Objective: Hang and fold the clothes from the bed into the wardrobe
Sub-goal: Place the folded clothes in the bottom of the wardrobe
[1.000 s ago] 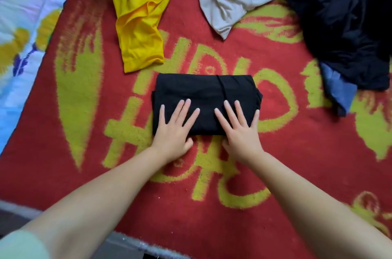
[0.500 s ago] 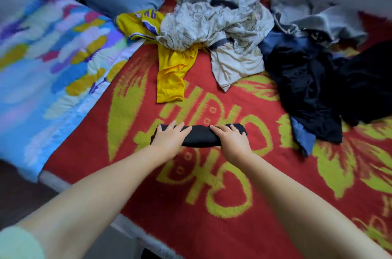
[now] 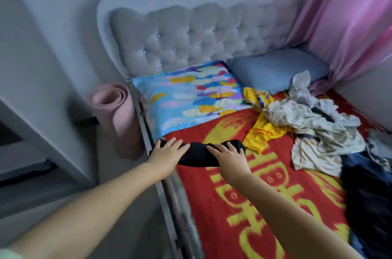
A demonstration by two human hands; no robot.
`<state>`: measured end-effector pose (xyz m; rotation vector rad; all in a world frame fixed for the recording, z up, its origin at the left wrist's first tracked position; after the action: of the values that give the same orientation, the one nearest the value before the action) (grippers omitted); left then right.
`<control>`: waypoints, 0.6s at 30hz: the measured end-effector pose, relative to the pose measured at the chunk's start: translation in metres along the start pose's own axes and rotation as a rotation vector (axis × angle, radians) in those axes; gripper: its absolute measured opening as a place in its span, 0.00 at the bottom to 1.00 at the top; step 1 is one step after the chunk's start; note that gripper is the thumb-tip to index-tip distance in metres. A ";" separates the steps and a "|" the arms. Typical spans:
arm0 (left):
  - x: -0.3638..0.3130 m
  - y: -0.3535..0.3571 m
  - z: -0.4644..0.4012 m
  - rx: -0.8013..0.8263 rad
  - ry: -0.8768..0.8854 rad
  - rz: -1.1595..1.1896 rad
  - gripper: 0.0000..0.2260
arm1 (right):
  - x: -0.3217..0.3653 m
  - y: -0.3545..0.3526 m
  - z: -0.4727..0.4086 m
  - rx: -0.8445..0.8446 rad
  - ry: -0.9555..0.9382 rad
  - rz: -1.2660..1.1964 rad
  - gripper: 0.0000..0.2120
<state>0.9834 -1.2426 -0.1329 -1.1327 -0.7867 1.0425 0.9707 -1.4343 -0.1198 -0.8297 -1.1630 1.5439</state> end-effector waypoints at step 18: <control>0.412 0.080 0.466 0.039 -0.757 0.112 0.32 | 0.618 0.001 -0.007 0.027 -0.834 0.190 0.35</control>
<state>0.6803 -0.6953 -0.0906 -0.7377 -1.2927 1.6054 0.8083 -0.8388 -0.0989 -0.2555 -1.6683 2.1494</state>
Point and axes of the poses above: each hand's wrist, its own z-axis away from the middle knuckle, its own y-axis out of the palm, x = y × z, the point moved 4 cm from there along -z, towards the middle knuckle, and after that the axes turned 3 degrees about -y, right-handed, at the moved point
